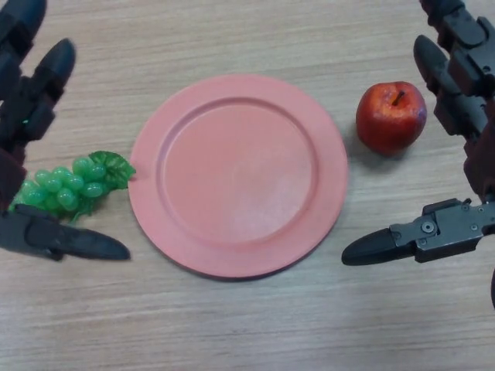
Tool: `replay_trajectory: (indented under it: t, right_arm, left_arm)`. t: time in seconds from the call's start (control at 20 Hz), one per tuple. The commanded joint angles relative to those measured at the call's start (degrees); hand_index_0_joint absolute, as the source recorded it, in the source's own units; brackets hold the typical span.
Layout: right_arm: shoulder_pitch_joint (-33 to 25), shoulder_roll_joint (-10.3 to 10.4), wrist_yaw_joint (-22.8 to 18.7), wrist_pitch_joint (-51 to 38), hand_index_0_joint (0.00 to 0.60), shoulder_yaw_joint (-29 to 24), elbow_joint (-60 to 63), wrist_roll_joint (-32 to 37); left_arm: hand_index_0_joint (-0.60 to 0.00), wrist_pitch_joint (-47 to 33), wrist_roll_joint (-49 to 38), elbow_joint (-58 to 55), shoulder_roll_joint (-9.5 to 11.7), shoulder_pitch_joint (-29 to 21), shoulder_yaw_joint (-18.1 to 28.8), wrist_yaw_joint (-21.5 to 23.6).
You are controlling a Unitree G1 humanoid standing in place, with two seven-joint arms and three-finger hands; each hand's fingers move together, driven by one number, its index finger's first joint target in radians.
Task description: Pick up the green grapes and place it on the plate
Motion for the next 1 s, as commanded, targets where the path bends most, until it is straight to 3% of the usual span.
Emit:
replay_trajectory:
  t: [0.05, 0.45, 0.6, 0.85, 0.9, 0.95, 1.0]
  right_arm:
    - [-1.11, -1.06, 0.7, -8.61, 0.0, -2.27, -3.86, 0.08]
    - [-1.26, -0.93, 1.92, -9.51, 0.0, -2.26, -1.82, -0.57]
    - [-1.7, -1.19, 1.86, -8.98, 0.0, -2.77, -1.94, -0.2]
    - [-2.37, -1.76, 1.94, -8.27, 0.0, -4.3, -2.15, 1.06]
    - [-2.36, -1.78, 1.94, -8.28, 0.0, -4.34, -2.16, 1.08]
    - [-2.27, -1.83, 1.91, -8.45, 0.0, -4.42, -2.15, 1.1]
    - [-2.21, -1.9, 1.91, -8.54, 0.0, -4.55, -2.16, 1.14]
  left_arm:
    - [0.0, -13.74, 5.58, 4.64, 5.17, -2.59, 6.99, -1.25]
    - [0.0, -29.63, 39.12, 35.82, 13.47, -7.25, 2.78, 3.56]
    - [0.0, -33.62, 46.95, 43.95, 14.22, -8.98, -0.37, 7.15]
    - [0.0, -35.7, 50.42, 50.09, 12.66, -11.95, -5.53, 10.54]
    - [-0.05, -35.85, 50.6, 50.12, 12.62, -11.94, -5.65, 10.59]
    - [-0.2, -36.27, 51.09, 50.05, 12.49, -11.74, -5.82, 10.68]
    - [-0.3, -36.58, 51.48, 49.91, 12.31, -11.57, -5.83, 10.95]
